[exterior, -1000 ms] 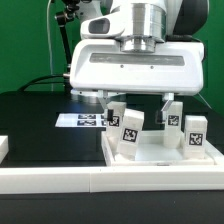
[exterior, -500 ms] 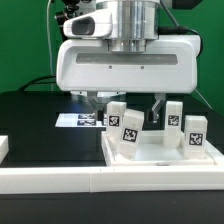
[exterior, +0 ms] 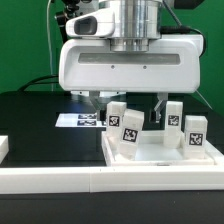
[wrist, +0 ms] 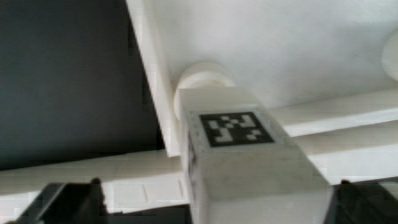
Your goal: Assemble square table
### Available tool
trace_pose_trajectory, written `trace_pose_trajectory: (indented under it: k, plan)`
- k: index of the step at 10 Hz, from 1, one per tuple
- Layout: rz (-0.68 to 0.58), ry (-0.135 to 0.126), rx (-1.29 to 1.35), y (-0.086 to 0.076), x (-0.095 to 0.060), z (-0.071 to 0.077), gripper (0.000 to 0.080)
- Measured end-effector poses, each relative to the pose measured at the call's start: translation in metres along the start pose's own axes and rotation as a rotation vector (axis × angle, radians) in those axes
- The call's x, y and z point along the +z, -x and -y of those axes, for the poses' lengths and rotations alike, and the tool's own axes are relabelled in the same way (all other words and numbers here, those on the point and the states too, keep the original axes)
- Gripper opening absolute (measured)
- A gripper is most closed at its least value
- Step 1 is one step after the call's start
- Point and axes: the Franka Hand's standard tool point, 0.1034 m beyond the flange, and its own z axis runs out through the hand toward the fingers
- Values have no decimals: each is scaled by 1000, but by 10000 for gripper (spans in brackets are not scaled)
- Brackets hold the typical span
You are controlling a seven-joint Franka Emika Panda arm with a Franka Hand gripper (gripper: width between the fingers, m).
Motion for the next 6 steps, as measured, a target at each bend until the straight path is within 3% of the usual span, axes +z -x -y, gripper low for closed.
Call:
trace_pose_trajectory:
  k: [3, 6]
  plan:
    - [0, 0, 0, 0, 0, 0, 288]
    - [0, 0, 26, 0, 0, 0, 288]
